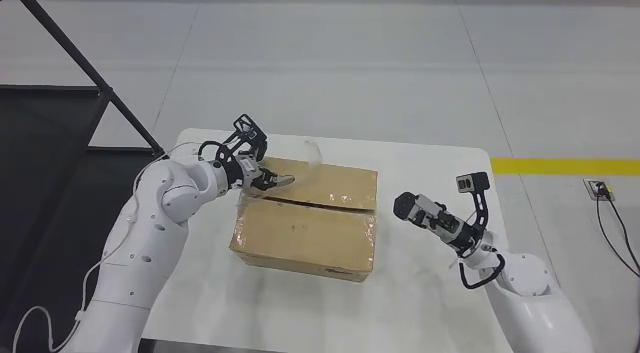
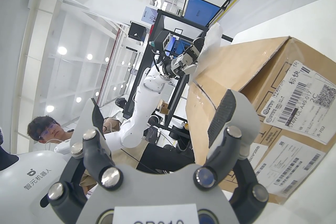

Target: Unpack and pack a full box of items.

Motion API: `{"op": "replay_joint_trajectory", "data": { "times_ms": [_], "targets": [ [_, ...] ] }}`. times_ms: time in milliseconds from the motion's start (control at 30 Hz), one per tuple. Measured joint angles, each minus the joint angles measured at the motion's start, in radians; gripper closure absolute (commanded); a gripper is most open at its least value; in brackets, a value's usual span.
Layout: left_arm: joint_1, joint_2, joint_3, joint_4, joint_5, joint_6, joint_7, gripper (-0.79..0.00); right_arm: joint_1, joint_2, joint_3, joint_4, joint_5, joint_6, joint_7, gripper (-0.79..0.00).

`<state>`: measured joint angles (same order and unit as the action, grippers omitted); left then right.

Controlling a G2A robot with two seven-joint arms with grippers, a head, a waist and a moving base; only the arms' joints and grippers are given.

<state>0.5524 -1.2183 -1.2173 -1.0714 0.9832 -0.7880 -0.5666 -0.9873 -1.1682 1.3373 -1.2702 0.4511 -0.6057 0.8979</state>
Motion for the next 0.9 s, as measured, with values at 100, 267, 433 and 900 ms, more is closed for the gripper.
{"op": "replay_joint_trajectory", "data": {
  "times_ms": [100,267,433,900],
  "targets": [
    [0.001,0.002,0.003,-0.006,-0.018,0.003,-0.008,-0.785,0.001,0.001,-0.001,0.001,0.001,0.001,0.002,-0.785],
    [0.003,0.003,0.024,-0.017,0.020,0.039,0.005,-0.785,0.007,0.000,-0.012,-0.003,0.009,0.019,0.011,-0.785],
    [0.003,0.002,0.042,-0.019,0.015,0.041,0.020,-0.785,0.058,-0.011,-0.066,-0.025,0.005,0.150,-0.030,-0.785],
    [0.012,0.006,0.065,-0.027,-0.002,0.055,0.053,-0.785,0.245,-0.085,-0.375,-0.051,-0.528,0.280,-0.455,-0.785]
  ]
}}
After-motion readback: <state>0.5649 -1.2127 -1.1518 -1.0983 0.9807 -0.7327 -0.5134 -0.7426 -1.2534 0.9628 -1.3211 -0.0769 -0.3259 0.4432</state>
